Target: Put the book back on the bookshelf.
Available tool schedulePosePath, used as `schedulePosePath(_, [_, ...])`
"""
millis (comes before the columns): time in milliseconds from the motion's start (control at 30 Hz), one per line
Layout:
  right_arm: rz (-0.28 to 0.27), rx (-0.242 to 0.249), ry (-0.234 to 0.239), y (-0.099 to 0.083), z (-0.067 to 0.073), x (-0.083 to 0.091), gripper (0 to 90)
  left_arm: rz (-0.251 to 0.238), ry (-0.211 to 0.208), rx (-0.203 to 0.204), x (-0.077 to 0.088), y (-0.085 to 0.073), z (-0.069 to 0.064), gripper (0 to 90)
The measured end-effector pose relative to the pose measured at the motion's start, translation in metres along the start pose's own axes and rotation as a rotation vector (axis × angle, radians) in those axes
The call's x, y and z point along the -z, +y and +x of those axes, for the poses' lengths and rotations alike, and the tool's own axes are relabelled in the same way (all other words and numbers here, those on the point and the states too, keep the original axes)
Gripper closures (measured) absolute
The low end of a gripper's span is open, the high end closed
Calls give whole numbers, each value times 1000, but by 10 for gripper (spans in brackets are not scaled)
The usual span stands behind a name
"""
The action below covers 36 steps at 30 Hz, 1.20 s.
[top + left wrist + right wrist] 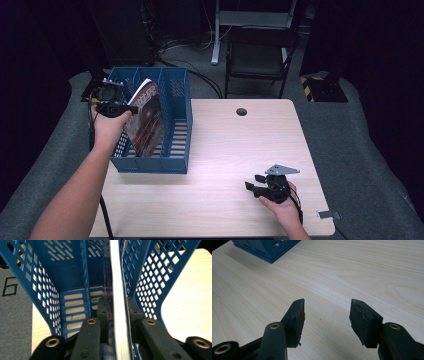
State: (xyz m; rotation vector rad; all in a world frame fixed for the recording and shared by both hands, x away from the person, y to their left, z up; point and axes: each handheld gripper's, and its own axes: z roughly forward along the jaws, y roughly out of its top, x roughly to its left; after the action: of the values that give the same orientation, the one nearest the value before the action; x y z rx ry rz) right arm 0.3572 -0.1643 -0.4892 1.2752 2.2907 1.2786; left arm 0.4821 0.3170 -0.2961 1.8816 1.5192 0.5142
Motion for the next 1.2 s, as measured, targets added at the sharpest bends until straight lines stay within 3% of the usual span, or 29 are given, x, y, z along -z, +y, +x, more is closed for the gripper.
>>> schedulePosePath(500, [7,-9,-2,-1,1,-2,454,-25,-5,-16,19,-13,0,730])
schedulePosePath(733, [16,-3,0,-2,1,-2,454,-21,-26,-20,27,-17,1,767])
schedulePosePath(1200, [17,-9,-1,-1,1,-2,454,-29,-19,-34,29,-22,0,814])
